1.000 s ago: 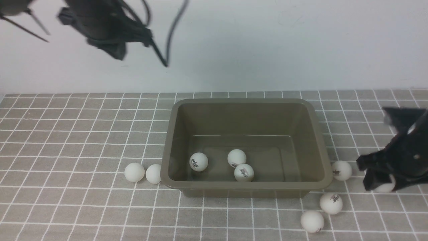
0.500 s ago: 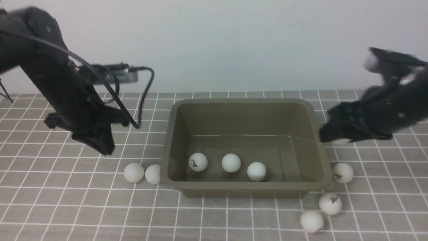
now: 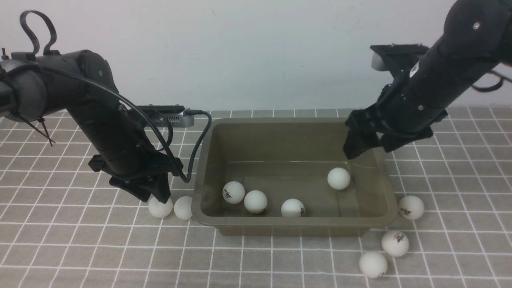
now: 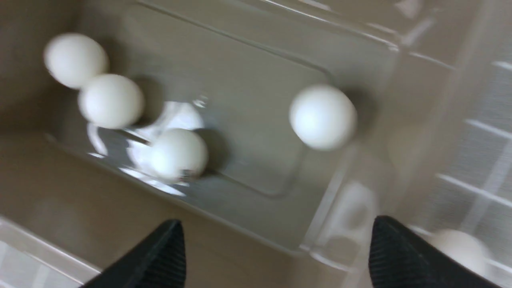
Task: Put the table tennis balls into the box on the grey coffee tablecloth.
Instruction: 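Reach for and grasp a ping pong ball on the table beside the basket, then drop the ball into the bin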
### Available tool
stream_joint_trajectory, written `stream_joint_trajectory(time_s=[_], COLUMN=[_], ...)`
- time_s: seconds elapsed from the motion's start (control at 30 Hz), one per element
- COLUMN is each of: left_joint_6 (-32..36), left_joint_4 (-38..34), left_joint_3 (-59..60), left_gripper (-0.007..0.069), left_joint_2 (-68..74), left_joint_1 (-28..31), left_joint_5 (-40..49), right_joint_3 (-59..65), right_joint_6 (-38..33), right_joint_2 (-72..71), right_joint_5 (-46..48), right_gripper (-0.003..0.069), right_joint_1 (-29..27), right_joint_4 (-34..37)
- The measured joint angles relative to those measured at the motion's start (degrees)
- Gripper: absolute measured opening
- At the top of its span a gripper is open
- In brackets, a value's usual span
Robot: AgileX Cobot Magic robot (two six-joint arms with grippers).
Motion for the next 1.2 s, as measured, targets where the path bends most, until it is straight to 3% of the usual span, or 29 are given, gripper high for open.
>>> stream_joint_trajectory(time_s=[0.1, 0.2, 0.33, 0.6, 0.77, 0.97, 1.07, 1.2], left_joint_6=[0.0, 0.0, 0.0, -0.2, -0.2, -0.2, 0.5, 5.3], left_joint_4=[0.6, 0.7, 1.7, 3.6, 4.4, 6.3, 1.2, -6.1], left_joint_3=[0.0, 0.0, 0.0, 0.0, -0.6, -5.7, -8.6, -8.9], left_gripper=[0.0431, 0.0472, 0.0465, 0.0355, 0.0355, 0.0355, 0.0355, 0.0355], left_joint_2=[1.0, 2.8, 5.1, 7.7, 7.5, 1.6, -5.6, -7.3], left_joint_1=[0.0, 0.0, 0.0, 0.0, 0.0, 0.0, -0.7, -4.2], left_joint_5=[-2.4, -3.8, -4.5, -4.9, -4.4, 0.8, 1.3, -0.5], right_joint_3=[0.0, 0.0, -0.1, -0.1, -0.1, 2.1, 8.3, 14.9], right_joint_6=[1.0, 2.3, 3.4, 4.0, 4.5, 5.3, 6.1, 4.5], right_joint_2=[-3.3, -6.9, -9.7, -11.3, -11.3, -11.3, -11.3, -10.0], right_joint_5=[1.4, 2.2, 2.5, 2.8, 3.4, 4.9, 2.8, -2.1], right_gripper=[0.0479, 0.0420, 0.0382, 0.0368, 0.0363, 0.0244, 0.0154, 0.0157], right_joint_1=[0.0, 0.0, 0.0, 0.0, -0.3, -8.5, -16.8, -19.8], right_joint_4=[-4.8, -8.2, -10.5, -11.4, -12.1, -12.7, -10.2, -4.9])
